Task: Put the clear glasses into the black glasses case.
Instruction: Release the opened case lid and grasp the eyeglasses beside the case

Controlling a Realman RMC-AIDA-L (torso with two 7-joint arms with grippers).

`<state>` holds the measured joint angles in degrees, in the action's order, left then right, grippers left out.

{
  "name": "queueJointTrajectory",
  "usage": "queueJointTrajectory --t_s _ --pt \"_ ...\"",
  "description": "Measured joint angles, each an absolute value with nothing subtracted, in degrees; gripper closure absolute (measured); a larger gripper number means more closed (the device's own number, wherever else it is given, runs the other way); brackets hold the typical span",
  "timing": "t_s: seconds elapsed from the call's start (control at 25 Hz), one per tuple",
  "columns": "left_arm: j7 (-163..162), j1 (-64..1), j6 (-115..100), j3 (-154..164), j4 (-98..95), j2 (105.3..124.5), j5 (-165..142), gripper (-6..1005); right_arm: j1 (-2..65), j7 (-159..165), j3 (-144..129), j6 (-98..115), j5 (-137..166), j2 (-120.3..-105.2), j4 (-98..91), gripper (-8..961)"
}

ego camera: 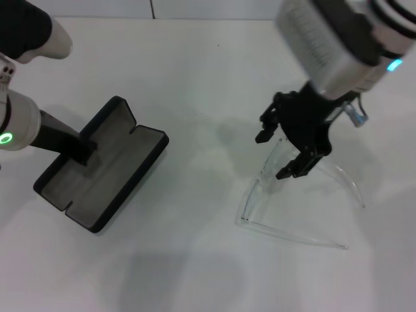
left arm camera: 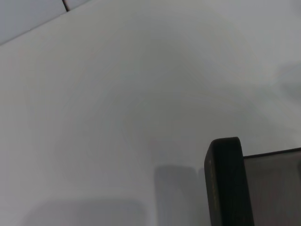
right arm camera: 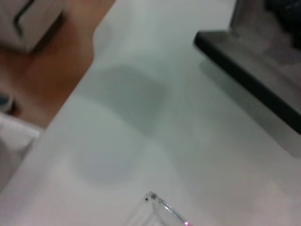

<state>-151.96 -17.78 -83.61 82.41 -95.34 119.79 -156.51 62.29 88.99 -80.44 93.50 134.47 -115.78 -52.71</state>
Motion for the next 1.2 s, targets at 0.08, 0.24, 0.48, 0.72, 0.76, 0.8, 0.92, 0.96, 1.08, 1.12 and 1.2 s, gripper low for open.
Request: queueJointTrajectory --t_s 0.08,0.24,0.48,0.72,0.76,0.8,0.92,0.96,1.08,1.12,1.2 --pt "-151.9 -17.7 -83.8 82.2 -95.3 119.79 -156.3 948 64.5 89.0 -84.2 92.1 135.0 -115.84 -52.0 299" --pt "-151.6 -17.8 -84.5 82.0 -95.4 119.79 -155.6 948 67.0 88.8 -91.4 88.2 136.0 -116.07 -50.5 319" --pt "-151.0 -18.6 -85.1 81.6 -95.5 119.79 -153.6 947 69.0 86.7 -101.5 82.1 133.7 -116.17 -46.3 321" --pt "-151.0 -18.3 -85.1 81.6 -95.5 119.79 -152.9 947 68.9 83.9 -103.2 80.9 131.3 -116.19 -46.1 338" --pt "-151.0 -18.3 -85.1 81.6 -95.5 119.79 -152.9 947 68.9 83.7 -103.7 80.8 130.9 -116.19 -46.0 341" --pt "-151.0 -18.3 -85.0 81.6 -95.5 119.80 -152.8 947 68.9 83.4 -104.6 80.3 130.4 -116.20 -46.0 343" --pt "-151.0 -18.3 -84.9 81.6 -95.5 119.79 -152.8 947 68.9 82.6 -107.5 78.4 129.5 -116.20 -45.8 352" --pt "-151.0 -18.3 -84.9 81.6 -95.4 119.79 -152.8 947 68.9 82.5 -108.3 77.8 129.2 -116.19 -45.8 354" --pt "-151.0 -18.3 -84.6 81.6 -95.4 119.79 -152.8 946 69.0 82.0 -111.2 76.6 127.7 -116.19 -45.2 363" --pt "-151.0 -18.3 -84.6 81.6 -95.4 119.79 -152.8 946 69.1 82.0 -111.9 76.0 127.3 -116.19 -44.9 366" --pt "-151.0 -18.3 -84.4 81.6 -95.4 119.81 -152.8 946 69.3 81.9 -113.2 75.0 126.5 -116.19 -44.6 371"
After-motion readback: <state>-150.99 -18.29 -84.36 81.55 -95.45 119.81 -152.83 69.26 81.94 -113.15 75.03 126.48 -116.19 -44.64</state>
